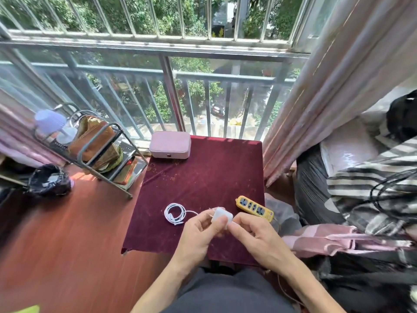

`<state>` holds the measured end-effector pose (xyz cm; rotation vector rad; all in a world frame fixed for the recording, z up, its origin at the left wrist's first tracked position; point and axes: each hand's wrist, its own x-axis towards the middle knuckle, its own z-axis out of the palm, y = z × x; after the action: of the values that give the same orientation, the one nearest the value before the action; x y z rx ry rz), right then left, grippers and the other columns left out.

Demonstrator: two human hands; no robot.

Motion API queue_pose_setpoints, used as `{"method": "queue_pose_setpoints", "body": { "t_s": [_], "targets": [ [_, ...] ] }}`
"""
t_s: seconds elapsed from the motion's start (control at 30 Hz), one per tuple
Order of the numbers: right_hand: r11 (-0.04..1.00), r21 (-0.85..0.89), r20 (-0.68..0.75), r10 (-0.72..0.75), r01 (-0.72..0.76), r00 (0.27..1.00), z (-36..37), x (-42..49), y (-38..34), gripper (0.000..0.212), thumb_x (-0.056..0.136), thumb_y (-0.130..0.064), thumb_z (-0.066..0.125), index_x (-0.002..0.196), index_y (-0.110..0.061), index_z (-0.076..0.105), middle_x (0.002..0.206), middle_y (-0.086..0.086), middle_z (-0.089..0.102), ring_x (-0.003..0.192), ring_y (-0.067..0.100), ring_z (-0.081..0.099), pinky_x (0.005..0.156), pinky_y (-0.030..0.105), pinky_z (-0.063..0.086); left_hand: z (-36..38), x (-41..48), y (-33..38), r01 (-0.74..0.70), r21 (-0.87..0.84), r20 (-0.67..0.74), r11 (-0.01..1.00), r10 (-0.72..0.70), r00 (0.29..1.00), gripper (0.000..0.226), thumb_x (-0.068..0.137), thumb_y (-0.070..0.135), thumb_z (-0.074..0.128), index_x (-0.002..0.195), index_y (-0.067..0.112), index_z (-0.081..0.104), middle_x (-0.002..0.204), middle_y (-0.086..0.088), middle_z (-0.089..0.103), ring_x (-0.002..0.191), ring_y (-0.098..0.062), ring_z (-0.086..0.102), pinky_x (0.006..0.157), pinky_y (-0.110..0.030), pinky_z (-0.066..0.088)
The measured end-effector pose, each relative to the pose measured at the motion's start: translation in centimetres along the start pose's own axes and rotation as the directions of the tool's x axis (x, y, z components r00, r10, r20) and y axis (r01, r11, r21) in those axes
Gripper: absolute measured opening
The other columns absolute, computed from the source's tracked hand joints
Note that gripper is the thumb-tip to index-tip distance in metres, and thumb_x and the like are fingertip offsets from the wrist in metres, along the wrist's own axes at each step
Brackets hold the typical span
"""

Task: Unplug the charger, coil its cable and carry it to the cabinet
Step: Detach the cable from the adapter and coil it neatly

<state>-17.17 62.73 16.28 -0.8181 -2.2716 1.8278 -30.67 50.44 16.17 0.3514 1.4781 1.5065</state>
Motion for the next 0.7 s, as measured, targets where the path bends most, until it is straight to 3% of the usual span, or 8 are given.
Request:
{"method": "queue_pose_setpoints", "body": {
  "t_s": [0.1,0.17,0.33,0.43,0.53,0.7],
  "targets": [
    [0.999,0.052,-0.001,-0.005,0.005,1.000,0.1,-0.1,-0.2,0.028,0.097,-0.050,0.057,0.080,-0.033,0.072,0.070,0.015,0.061,0.065,0.018,0.043,0.062,0.039,0.036,0.1,-0.1,-0.2,-0.030,0.040,-0.003,0.999,0.031,1.000,0.018,0.093,0.028,0.071,0.100,0.014,0.079,0.084,0.003,0.076,0.076,-0.009,0.066,0.073,-0.023,0.055],
    [0.998,0.068,0.001,-0.016,0.016,1.000,0.2,-0.3,-0.2,0.028,0.098,-0.050,0.058,0.083,-0.032,0.074,0.071,0.011,0.066,0.066,0.018,0.044,0.061,0.044,0.038,0.2,-0.3,-0.2,-0.036,0.040,-0.007,0.999,0.036,0.999,0.018,0.090,0.029,0.070,0.097,0.015,0.080,0.082,0.002,0.076,0.074,-0.008,0.066,0.071,-0.022,0.055],
    [0.997,0.080,0.004,-0.022,0.022,1.000,0.3,-0.3,0.0,0.037,0.098,-0.051,0.058,0.086,-0.021,0.074,0.076,0.027,0.063,0.066,0.022,0.042,0.063,0.056,0.040,-0.1,-0.4,-0.4,-0.050,0.033,0.017,0.998,0.049,0.999,0.017,0.091,0.027,0.070,0.099,0.016,0.080,0.085,0.001,0.077,0.075,-0.006,0.067,0.072,-0.019,0.054],
    [0.996,0.087,0.004,-0.032,0.032,0.999,0.4,-0.2,0.0,0.035,0.098,-0.050,0.058,0.088,-0.022,0.076,0.078,0.024,0.066,0.065,0.025,0.045,0.064,0.056,0.041,-0.2,-0.4,-0.4,-0.062,0.039,0.015,0.997,0.062,0.998,0.017,0.091,0.028,0.069,0.095,0.016,0.080,0.081,0.004,0.076,0.073,-0.004,0.066,0.069,-0.016,0.052],
    [0.995,0.069,0.010,-0.067,0.066,0.998,0.1,-0.1,0.2,0.029,0.101,-0.046,0.057,0.097,-0.028,0.080,0.085,0.017,0.075,0.071,0.039,0.060,0.071,0.054,0.047,-0.6,-0.2,-0.2,-0.069,0.014,0.014,0.998,0.069,0.998,0.022,0.090,0.028,0.071,0.099,0.009,0.079,0.085,0.002,0.076,0.076,-0.006,0.067,0.070,-0.017,0.052],
    [0.996,0.079,-0.013,-0.042,0.043,0.999,0.2,0.2,1.5,0.033,0.101,-0.049,0.056,0.098,-0.023,0.078,0.082,0.020,0.068,0.072,0.034,0.056,0.071,0.047,0.048,-0.9,0.2,-0.2,-0.062,-0.033,0.041,0.998,0.064,0.997,0.018,0.090,0.026,0.074,0.101,0.012,0.079,0.089,0.002,0.077,0.079,-0.007,0.067,0.072,-0.018,0.053]
  ]
}}
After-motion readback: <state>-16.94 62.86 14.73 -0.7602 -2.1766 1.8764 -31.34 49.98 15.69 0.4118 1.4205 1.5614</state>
